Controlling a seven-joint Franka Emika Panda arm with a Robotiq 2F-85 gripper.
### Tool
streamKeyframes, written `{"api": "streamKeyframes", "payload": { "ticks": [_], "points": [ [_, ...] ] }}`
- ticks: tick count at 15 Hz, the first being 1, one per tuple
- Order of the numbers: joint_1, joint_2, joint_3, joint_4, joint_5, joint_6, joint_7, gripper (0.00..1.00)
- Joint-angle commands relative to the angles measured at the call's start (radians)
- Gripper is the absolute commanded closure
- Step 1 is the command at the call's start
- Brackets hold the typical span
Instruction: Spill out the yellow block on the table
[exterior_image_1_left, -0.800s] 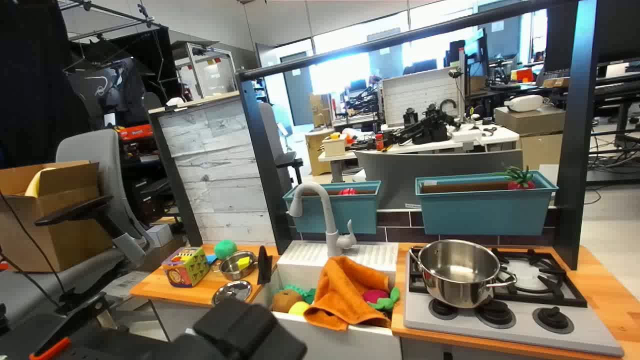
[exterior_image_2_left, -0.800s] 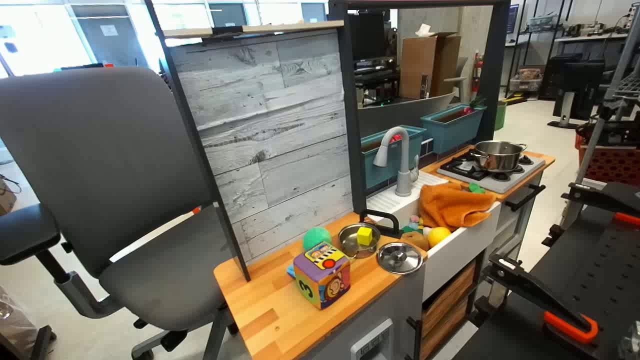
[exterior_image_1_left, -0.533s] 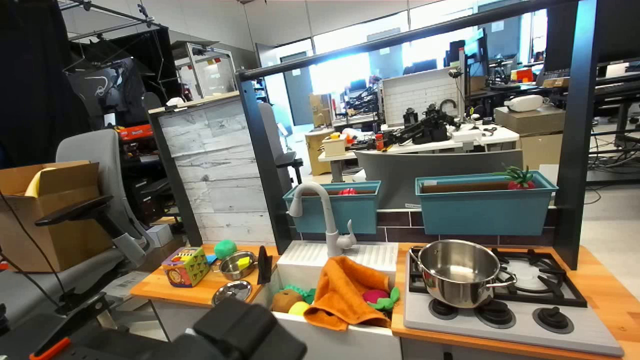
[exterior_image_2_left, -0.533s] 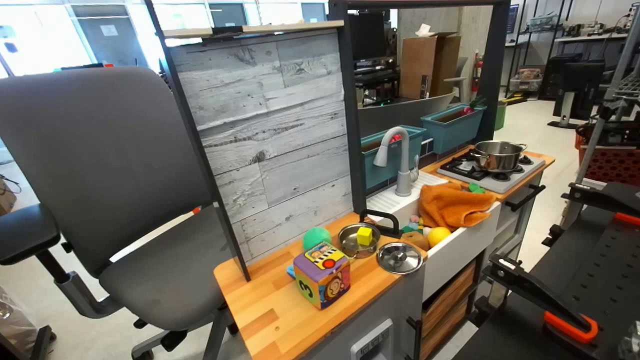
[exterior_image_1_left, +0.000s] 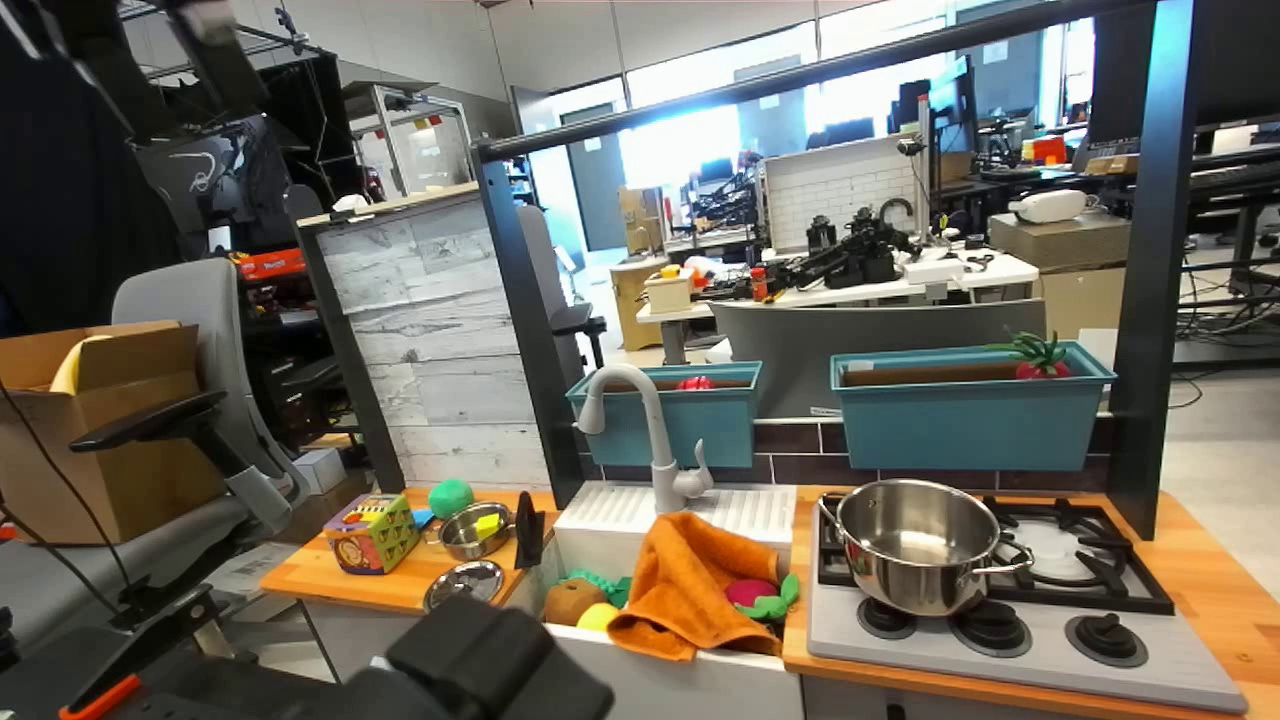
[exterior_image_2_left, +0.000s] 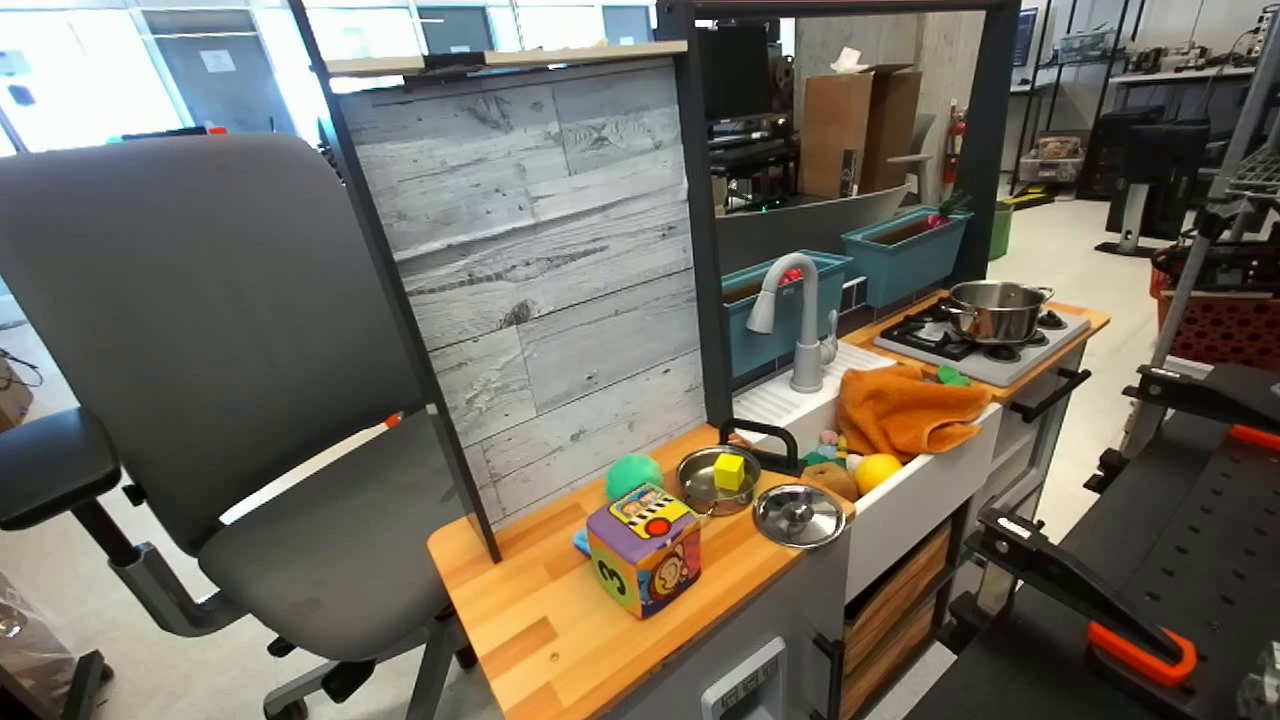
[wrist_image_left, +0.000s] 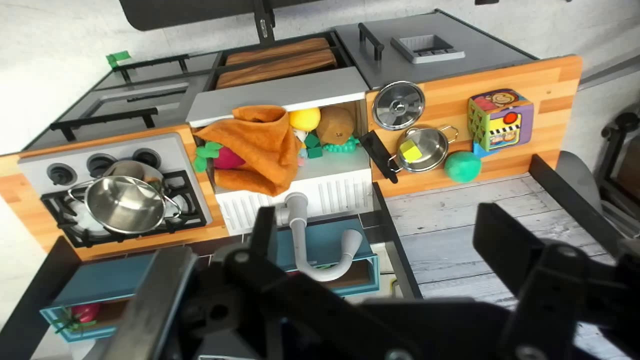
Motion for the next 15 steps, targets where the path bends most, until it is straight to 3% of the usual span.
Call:
{"api": "streamKeyframes", "payload": {
  "ticks": [1,4,9,12,15],
  "points": [
    [0.06,0.257,0.01,0.07,0.019,0.176,-0.025,0.0],
    [0.102,0.448,0.046,0.156,0.022,0.229,-0.009,0.0],
    [0.089,0.768,0.149,0.408,-0.082,0.149,0.166,0.0],
    [0.115,0.962,0.163,0.584,-0.134,0.071,0.28,0.0],
    [0.152,1.155,0.156,0.751,-0.119,0.08,0.335,0.0]
  ]
}}
